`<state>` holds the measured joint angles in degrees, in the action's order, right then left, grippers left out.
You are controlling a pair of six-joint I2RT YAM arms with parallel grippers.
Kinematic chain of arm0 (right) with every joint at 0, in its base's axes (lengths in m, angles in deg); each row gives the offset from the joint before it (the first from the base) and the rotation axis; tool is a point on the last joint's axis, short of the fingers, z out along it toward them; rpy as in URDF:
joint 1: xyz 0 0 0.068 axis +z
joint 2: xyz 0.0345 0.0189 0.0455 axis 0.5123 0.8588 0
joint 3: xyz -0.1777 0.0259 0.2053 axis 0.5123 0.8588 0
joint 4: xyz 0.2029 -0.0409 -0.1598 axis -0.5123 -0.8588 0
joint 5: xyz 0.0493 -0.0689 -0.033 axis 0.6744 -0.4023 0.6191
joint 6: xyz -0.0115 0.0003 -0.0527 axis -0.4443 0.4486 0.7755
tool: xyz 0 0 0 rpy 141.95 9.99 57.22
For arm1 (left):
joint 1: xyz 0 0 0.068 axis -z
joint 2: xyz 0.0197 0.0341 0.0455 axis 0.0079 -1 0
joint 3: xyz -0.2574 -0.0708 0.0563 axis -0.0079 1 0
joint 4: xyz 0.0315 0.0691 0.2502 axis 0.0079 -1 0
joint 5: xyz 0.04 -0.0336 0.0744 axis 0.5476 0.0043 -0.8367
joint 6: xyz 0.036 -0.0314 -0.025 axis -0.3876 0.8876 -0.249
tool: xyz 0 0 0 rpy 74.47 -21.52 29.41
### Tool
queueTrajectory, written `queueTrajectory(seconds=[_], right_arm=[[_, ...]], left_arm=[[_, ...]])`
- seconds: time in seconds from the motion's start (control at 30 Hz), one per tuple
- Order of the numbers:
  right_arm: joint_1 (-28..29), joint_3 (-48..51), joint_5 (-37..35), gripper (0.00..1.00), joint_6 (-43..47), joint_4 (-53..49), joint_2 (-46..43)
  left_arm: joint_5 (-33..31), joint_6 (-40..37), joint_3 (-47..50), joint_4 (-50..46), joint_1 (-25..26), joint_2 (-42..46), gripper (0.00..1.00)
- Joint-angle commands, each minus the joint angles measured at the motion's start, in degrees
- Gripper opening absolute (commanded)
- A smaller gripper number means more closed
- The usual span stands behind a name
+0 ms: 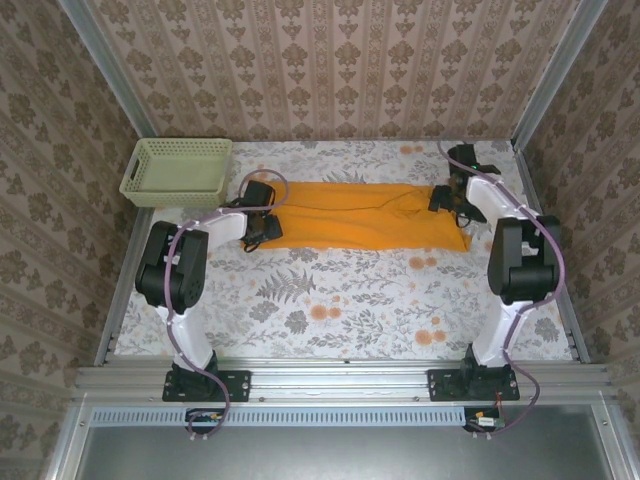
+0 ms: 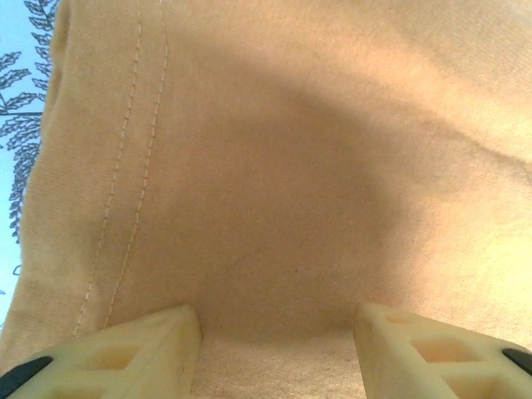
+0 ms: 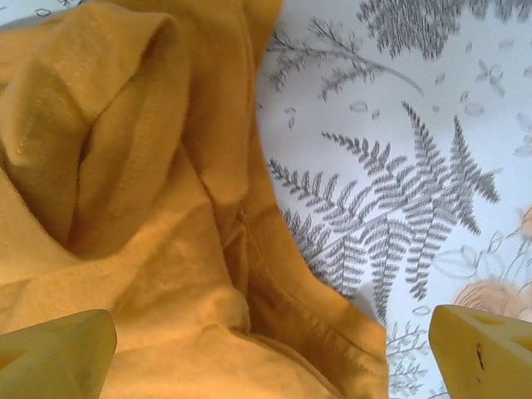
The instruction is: Fold the inside-out t-shirt
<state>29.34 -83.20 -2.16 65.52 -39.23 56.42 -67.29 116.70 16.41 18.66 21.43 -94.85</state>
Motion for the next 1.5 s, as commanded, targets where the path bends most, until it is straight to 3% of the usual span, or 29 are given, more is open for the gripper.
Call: queueTrajectory(seconds=[0.0, 0.2, 0.47, 0.77, 1.0, 1.07, 1.23, 1.47], right_arm=[[1.0, 2.9, 10.3, 0.98, -4.8, 4.7, 0.8], [0.3, 0.3, 14.0, 0.98, -7.1, 6.6, 5.4], [1.1, -5.8, 9.6, 0.92, -7.4, 1.2, 13.4], [3.1, -11.6, 8.2, 0.64, -7.4, -3.2, 18.7], [3.2, -7.3, 7.8, 0.18, -7.4, -0.1, 15.2], [3.1, -5.0, 5.7, 0.11, -7.3, 0.9, 12.6], [0.5, 2.2, 1.6, 0.0, -6.7, 3.0, 5.3], [-3.9, 8.0, -2.5, 0.0, -4.7, 2.4, -2.4]], left_arm=[[-0.1, 0.2, 2.5, -5.2, 0.4, -0.3, 0.53], [-0.5, 0.4, 3.6, -5.0, 0.7, 0.7, 0.54], [-0.5, 0.7, 5.5, -4.2, 0.5, 0.9, 0.54], [-0.9, 1.3, 8.2, -3.2, 0.5, 2.2, 0.54], [-1.1, 1.5, 10.9, -2.6, 0.5, 3.8, 0.54], [-1.0, 1.7, 11.8, -2.3, 0.8, 4.1, 0.54], [-0.4, 3.6, 15.9, -0.5, 3.2, 6.7, 0.54], [0.7, 7.7, 19.8, -0.7, 10.9, 13.2, 0.54]])
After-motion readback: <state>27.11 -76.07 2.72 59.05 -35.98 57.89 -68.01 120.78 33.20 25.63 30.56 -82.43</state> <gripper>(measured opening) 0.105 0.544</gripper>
